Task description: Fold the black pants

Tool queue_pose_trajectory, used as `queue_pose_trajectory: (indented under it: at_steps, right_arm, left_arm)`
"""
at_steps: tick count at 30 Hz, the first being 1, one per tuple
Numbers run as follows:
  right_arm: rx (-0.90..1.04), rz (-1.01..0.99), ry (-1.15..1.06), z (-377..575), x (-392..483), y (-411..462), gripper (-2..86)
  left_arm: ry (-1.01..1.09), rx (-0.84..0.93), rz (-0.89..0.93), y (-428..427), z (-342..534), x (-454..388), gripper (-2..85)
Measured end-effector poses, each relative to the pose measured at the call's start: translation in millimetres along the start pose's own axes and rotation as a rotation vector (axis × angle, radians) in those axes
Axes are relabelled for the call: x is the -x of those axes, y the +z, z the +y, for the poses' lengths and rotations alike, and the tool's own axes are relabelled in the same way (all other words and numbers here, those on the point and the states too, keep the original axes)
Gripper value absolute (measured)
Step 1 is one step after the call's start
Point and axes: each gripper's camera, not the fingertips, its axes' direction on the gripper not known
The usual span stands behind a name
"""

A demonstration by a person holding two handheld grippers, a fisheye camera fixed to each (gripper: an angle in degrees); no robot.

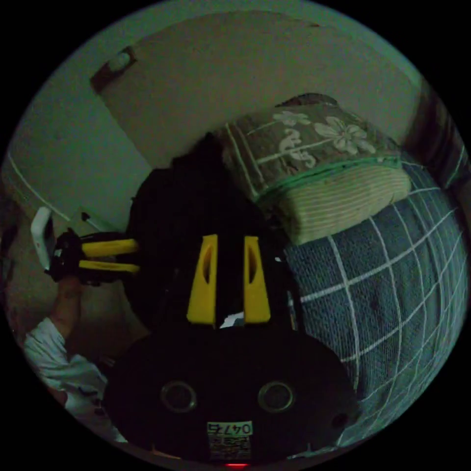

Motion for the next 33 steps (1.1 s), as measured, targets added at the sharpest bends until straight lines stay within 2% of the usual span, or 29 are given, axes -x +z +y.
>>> queue_pose_trajectory:
  at_steps: [4, 5, 6, 9, 10, 12, 14, 17, 20, 24, 26, 30, 33]
  right_arm:
    - [-0.323, 0.186, -0.078, -9, 23, -52, 0.4]
    - [-0.340, 0.221, -0.091, -11, 25, -55, 0.4]
    - [-0.307, 0.271, -0.099, -16, 27, -53, 0.6]
    - [-0.006, 0.260, -0.065, -18, 19, -17, 2.3]
    - [0.012, 0.242, -0.030, -9, 18, -16, 3.2]
    - [-0.120, 0.233, 0.034, 10, 22, -43, 4.1]
    - [-0.266, 0.241, 0.042, 28, 35, -84, 4.0]
    - [-0.430, 0.217, -0.080, 52, 80, -149, 3.0]
    - [-0.404, 0.191, -0.255, 69, 139, -178, 3.7]
    - [-0.264, 0.291, -0.283, 105, 172, -168, 4.4]
    - [-0.186, 0.256, -0.262, 125, 170, -161, 4.6]
    - [-0.263, 0.213, -0.232, 163, 179, -212, 4.4]
    - [-0.391, 0.079, -0.156, 187, 179, -301, 3.8]
  left_arm:
    - [0.016, -0.020, 0.020, -6, 15, 6, 8.9]
    - [0.011, -0.035, 0.033, -7, 19, 7, 8.7]
    - [0.008, -0.040, 0.035, -7, 20, 7, 8.6]
    - [0.008, -0.013, 0.029, -2, 27, 3, 8.5]
    - [0.009, -0.014, 0.026, -3, 31, 0, 8.5]
    - [0.008, -0.031, 0.036, -11, 39, -5, 8.4]
    - [0.003, -0.135, 0.034, -38, 52, -10, 7.9]
    - [-0.017, -0.248, -0.079, -67, 53, -13, 5.5]
    - [-0.098, -0.188, -0.240, -55, 37, -12, 0.4]
    - [-0.162, -0.033, -0.162, -3, 36, -21, -0.6]
    - [-0.176, -0.040, -0.175, 17, 48, -40, -0.8]
    - [-0.143, -0.068, -0.191, 18, 62, -75, -0.9]
    - [-0.255, -0.109, -0.166, -4, 76, -97, -0.9]
